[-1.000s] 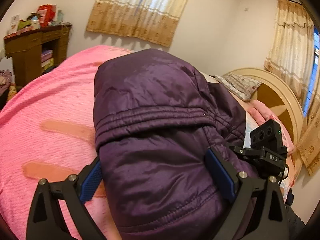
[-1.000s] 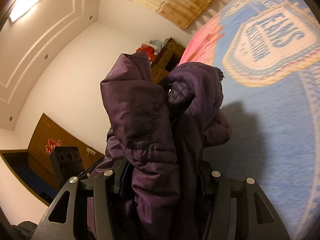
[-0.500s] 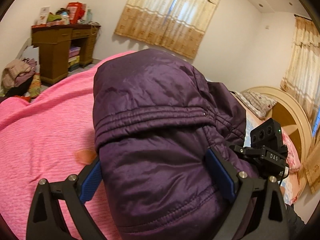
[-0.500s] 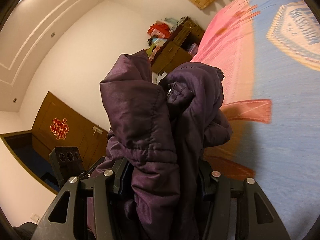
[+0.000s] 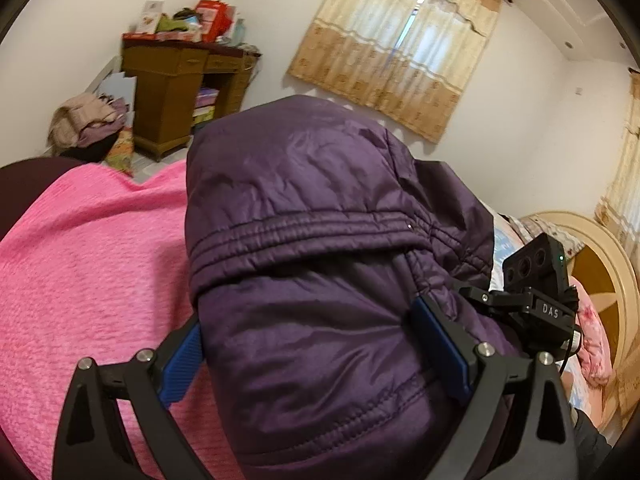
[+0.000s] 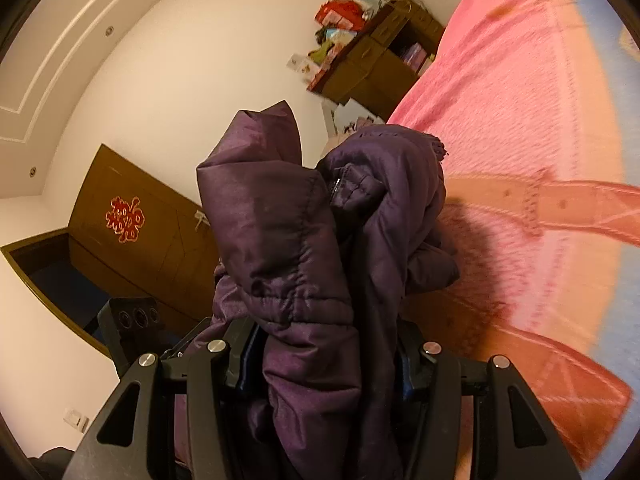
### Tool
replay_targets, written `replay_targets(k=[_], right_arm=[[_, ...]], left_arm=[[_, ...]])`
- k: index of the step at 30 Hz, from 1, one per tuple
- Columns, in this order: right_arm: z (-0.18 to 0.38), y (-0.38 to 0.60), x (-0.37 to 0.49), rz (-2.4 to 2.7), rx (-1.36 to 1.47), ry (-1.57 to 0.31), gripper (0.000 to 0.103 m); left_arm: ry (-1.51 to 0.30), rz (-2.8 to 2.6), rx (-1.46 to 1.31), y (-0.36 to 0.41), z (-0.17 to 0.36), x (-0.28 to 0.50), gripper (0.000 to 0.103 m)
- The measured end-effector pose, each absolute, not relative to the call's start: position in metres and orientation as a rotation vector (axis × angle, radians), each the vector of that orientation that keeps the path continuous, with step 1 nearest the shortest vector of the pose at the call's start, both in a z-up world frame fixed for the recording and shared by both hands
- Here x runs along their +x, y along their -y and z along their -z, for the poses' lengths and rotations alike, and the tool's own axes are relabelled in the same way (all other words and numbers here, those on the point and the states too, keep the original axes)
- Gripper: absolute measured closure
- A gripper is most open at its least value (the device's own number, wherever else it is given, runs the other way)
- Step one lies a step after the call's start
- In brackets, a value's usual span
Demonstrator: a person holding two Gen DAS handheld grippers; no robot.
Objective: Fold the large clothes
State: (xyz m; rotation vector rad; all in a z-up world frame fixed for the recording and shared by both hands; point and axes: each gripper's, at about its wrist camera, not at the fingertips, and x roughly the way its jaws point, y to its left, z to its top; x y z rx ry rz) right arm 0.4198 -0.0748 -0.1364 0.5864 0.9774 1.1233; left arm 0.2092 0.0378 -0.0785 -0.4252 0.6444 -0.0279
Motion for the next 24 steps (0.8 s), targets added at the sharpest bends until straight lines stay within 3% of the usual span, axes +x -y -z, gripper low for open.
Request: replay_targets(k=[13,16,21,24], right_arm=[[0.15,0.029,0.427,-1.035,0.435,-1.019,0.048],[0.148,0.026,0.428,-1.015,0.408,-1.025,0.044],[0.133,0.04,0.414,-0.944,0.372,-0.993,0.029],[0.111,0.053,0.397,-0.872,0.337,-0.944,0.028]], left_arm=[[-0.681,-0.013,-0.4,-0.057,0.118,0.202,0.0],[-0.679,-0.017,-0.402,-0.061,0.12,0.2,0.0],[-0.676,-0.076,-0.322,-0.054,0.097,0.179,0.0],[-0.627,-0.094,-0.191,-0.042,0.07,0.156,0.0]])
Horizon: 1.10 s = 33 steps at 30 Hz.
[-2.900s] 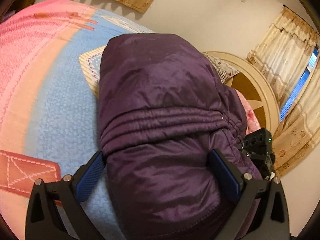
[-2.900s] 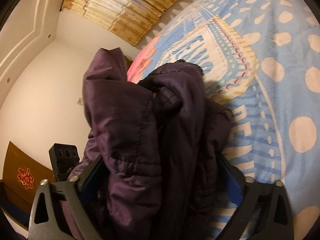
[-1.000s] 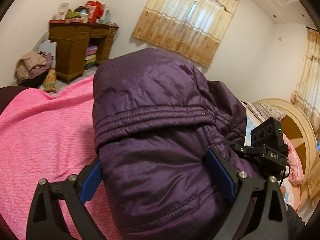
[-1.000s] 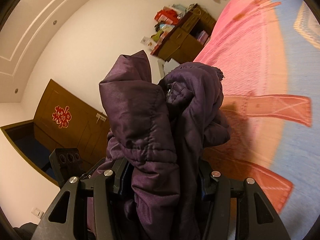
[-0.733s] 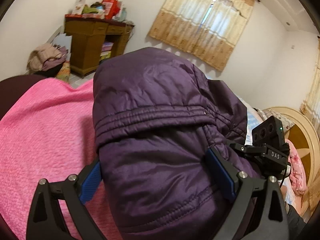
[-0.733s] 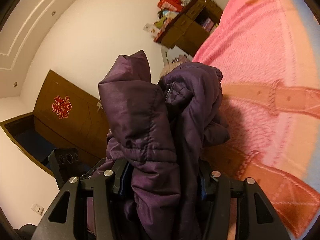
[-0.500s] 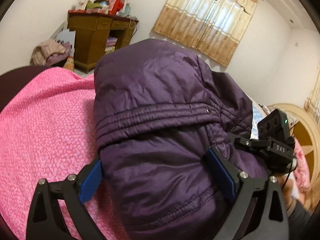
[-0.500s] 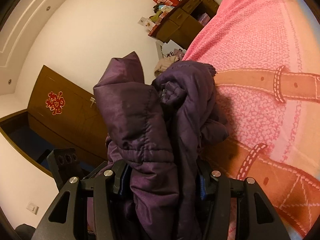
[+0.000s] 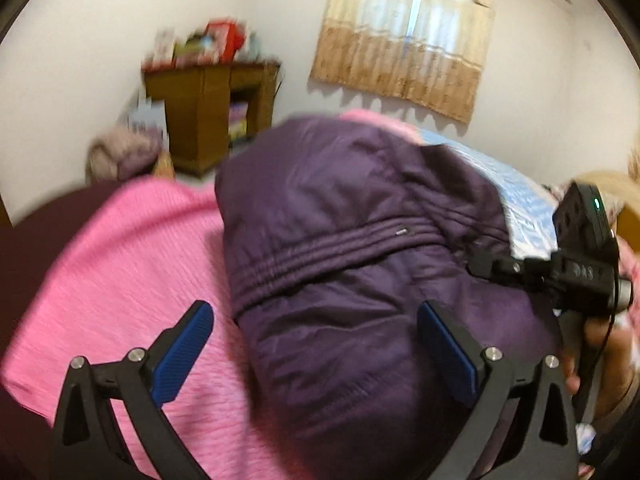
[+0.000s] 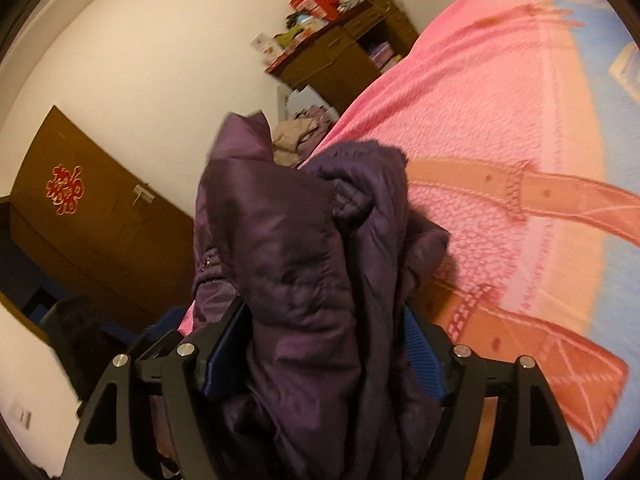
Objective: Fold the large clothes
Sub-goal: 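Lower the bundle onto the pink sheet and open both tools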
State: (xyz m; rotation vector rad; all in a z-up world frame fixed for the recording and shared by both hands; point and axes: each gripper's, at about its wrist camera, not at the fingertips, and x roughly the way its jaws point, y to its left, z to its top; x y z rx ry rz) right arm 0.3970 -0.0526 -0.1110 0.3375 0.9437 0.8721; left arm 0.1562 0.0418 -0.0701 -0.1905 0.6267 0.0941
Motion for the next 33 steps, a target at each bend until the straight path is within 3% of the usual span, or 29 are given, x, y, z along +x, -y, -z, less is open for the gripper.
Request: replay_targets(k=[11,33], right_arm=[[0.009,0.091,0.281,-0.646,0.12,-0.584,0.022],[-0.013,0.081,0.24,-0.691,0.079,-0.501,0.021]], left_arm=[[-0.458,-0.119,-0.15,-0.033,0.003,0.099,0.0],[-0.435,-0.099,-0.173,-0.032,0.003,0.1,0.0]])
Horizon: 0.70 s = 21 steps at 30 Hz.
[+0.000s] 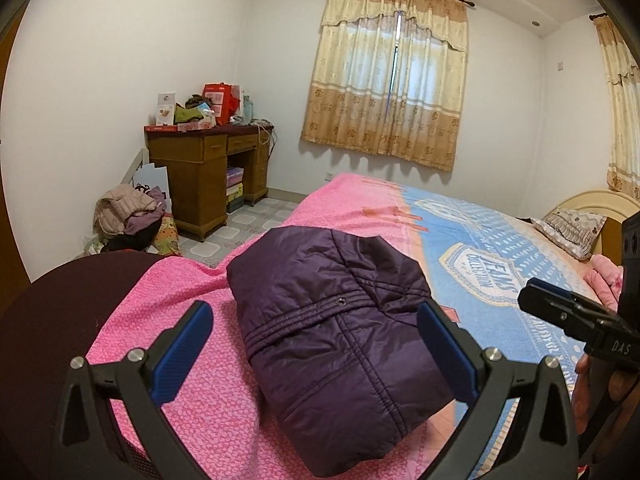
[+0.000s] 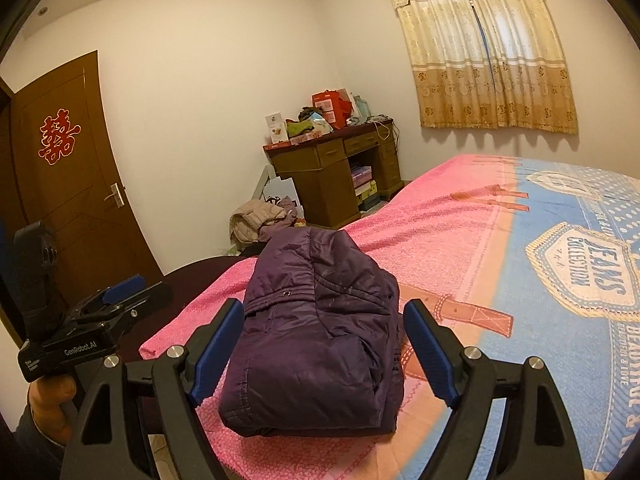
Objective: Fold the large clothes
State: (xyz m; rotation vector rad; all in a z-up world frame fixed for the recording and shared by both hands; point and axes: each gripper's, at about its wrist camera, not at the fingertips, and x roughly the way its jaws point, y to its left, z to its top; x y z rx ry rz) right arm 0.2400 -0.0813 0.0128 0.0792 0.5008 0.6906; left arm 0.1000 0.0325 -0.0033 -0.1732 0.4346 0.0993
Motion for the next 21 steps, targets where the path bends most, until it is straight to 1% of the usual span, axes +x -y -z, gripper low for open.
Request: replay_targets(k=[15,21], right_arm=[[-0.0164,0.0832,0.2341,-0.693,0.086,-0.473,0.021],[-0.0175,0.0832,0.2331,-0.695,0.083,-0.469,0.021]], left_arm=[[-0.437,-0.102,-0.163,-0.0278,0.0056,0.1003,0.0],[-0.475,-0.108,-0.154,-0.0288,0.0057,0.1043,0.0]])
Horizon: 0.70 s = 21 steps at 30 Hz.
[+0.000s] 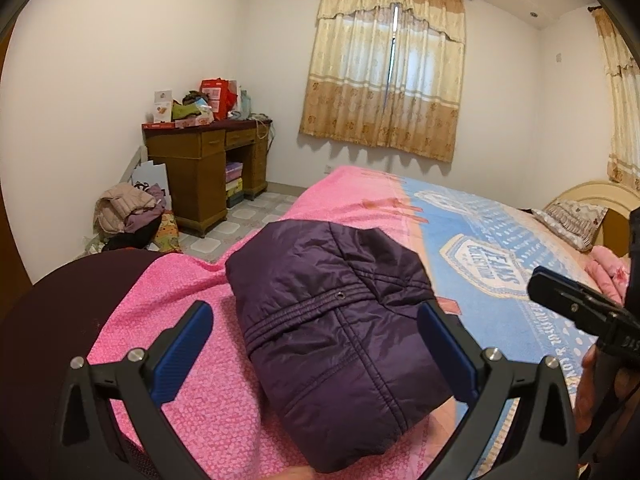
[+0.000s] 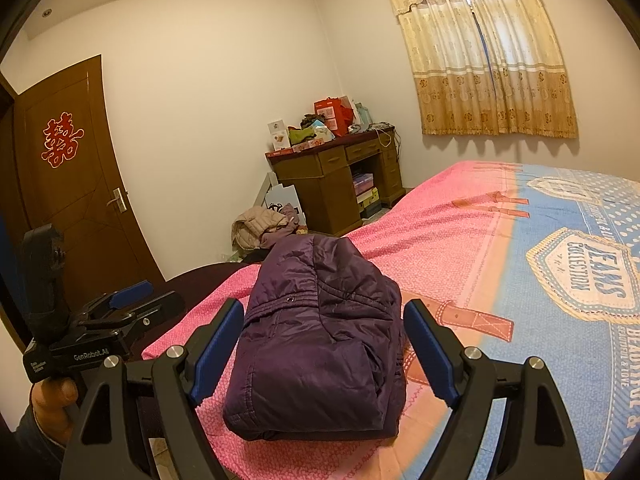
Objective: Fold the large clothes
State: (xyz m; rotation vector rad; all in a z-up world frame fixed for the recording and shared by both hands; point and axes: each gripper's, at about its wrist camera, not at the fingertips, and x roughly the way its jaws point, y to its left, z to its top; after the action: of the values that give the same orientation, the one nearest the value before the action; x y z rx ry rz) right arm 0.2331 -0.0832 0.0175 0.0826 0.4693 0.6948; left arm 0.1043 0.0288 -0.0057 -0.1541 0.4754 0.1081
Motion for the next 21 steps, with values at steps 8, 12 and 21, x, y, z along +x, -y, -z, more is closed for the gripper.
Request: replay_targets(k=[8,12,21], right_arm=[[-0.02,0.083,0.231,-0.709,0.09,-0.47,0.02],[-0.023,0.081,0.227,-0.722,0.084,-0.46,0.02],[-0.026,0.077,0.221,-0.741,0.071,-0.448,0.02]], left_arm=[[-0.471,-0.136,-0.068,-0.022,0.003,0.103,0.0],[-0.446,-0.142,-0.058,-0.02,-0.001,0.1,0.0],[-0.424,-0.16,-0.054,-0.024,-0.006,0.097,0.0]])
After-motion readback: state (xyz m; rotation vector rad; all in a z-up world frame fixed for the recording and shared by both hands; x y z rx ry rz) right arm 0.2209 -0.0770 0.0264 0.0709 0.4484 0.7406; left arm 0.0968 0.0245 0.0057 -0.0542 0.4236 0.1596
